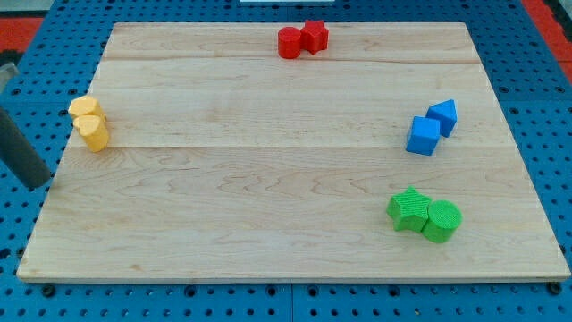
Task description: Push the yellow heart slightly to the right
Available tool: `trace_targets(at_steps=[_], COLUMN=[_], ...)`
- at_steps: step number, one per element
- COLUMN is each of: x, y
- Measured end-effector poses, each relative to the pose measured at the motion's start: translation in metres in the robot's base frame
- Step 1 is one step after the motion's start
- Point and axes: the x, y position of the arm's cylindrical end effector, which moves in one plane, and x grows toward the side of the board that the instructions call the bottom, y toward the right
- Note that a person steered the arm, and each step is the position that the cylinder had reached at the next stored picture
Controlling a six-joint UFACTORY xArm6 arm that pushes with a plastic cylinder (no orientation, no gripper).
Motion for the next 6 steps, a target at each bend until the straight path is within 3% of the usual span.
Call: trace_targets(at_steps=[1,3,4,6], x=[-0.003,-0.055,-0.069,-0.079], y=[0.000,0.008,0.048,0.003])
